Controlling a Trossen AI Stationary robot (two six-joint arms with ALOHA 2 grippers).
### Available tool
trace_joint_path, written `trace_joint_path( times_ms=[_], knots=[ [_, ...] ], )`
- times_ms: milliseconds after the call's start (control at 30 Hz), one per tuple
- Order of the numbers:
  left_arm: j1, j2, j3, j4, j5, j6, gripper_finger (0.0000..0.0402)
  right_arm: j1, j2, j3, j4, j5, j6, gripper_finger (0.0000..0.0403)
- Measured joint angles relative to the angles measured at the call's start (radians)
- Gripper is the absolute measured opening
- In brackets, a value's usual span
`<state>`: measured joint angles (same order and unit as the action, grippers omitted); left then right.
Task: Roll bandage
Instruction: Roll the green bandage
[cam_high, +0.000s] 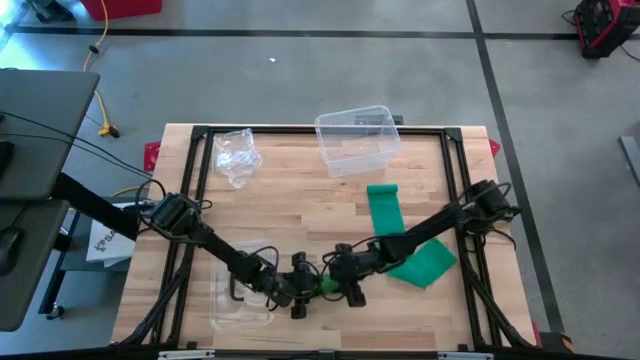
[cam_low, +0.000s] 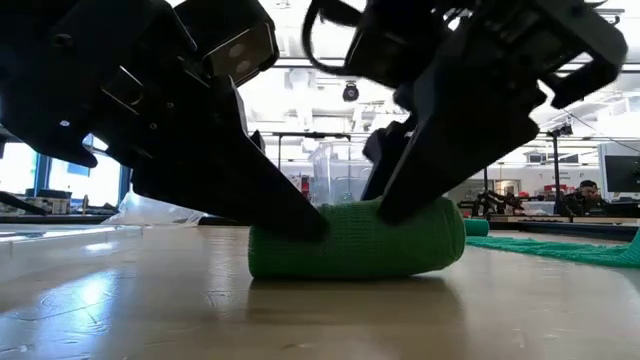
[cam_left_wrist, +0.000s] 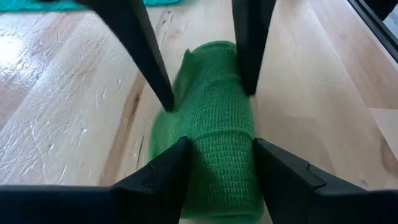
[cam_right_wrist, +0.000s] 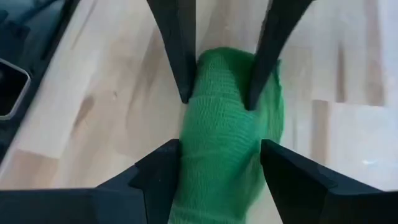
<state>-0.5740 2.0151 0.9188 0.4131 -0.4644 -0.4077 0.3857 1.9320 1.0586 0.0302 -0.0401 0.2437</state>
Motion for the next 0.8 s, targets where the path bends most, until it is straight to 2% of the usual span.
trace_joint_path(
  times_ms=[167, 267, 400, 600, 700, 800],
  knots=[
    [-0.014, 0.002, 0.032, -0.046, -0.034, 0.044, 0.017, 0.002, 0.06, 0.002, 0.02, -0.067, 0.028, 0.0215],
    [-0.024, 0.003, 0.087, -0.157, -0.076, 0.061, 0.017, 0.018, 0.072, 0.003, 0.023, -0.04, 0.017, 0.0208],
    [-0.021, 0.003, 0.128, -0.233, -0.07, 0.036, 0.017, 0.051, 0.074, 0.003, 0.02, 0.077, -0.041, 0.016],
    [0.016, 0.0, 0.128, -0.227, 0.042, -0.094, 0.017, 0.115, 0.076, 0.003, 0.021, 0.283, -0.23, 0.0067],
    [0.032, -0.001, 0.122, -0.214, 0.089, -0.126, 0.017, 0.161, 0.081, 0.002, 0.019, 0.424, -0.348, 0.0052],
    [0.04, -0.001, 0.122, -0.19, 0.118, -0.116, 0.017, 0.196, 0.082, 0.0, 0.011, 0.53, -0.438, 0.0059]
  ],
)
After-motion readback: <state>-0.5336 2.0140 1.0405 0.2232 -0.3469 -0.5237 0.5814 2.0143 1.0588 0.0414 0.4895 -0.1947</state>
